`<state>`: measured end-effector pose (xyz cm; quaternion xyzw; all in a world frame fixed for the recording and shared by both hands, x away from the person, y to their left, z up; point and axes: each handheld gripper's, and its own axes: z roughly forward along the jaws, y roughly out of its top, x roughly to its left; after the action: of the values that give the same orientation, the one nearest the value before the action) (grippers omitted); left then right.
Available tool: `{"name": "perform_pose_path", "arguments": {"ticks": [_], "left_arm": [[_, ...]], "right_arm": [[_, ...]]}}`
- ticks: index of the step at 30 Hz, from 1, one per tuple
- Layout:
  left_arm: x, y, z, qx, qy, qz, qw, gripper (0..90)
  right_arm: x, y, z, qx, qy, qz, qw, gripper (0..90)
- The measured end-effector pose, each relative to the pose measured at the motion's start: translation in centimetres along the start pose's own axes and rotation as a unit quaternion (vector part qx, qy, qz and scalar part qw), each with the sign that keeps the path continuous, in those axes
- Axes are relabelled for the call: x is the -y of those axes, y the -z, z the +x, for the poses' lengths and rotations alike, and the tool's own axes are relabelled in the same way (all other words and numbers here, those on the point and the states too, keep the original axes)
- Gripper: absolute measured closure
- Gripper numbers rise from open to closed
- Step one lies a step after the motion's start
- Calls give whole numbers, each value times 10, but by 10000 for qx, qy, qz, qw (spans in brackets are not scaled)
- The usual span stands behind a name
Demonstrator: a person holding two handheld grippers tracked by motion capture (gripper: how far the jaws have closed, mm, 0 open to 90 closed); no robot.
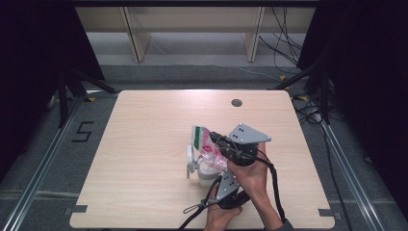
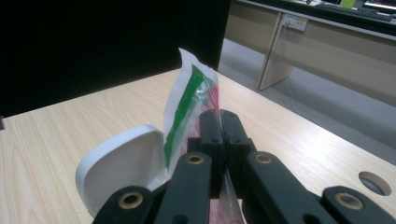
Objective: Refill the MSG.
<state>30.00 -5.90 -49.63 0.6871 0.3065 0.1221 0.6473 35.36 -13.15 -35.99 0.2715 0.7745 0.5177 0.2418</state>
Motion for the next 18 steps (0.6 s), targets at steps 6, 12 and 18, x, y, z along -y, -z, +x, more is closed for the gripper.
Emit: {"name": "perform_pose_path", "arguments": {"ticks": [6,12,18], "left_arm": [[0,1,0,-27,19,1,10000,767],[0,1,0,-24,15,0,10000,767],[0,1,0,-23,29,-4,10000,767]], "right_arm": [[0,-1,1,22,3,5,10000,900],[-1,-1,1,30,38,-27,10000,900],[-1,-2,1,70,29,-52,10000,900]]}}
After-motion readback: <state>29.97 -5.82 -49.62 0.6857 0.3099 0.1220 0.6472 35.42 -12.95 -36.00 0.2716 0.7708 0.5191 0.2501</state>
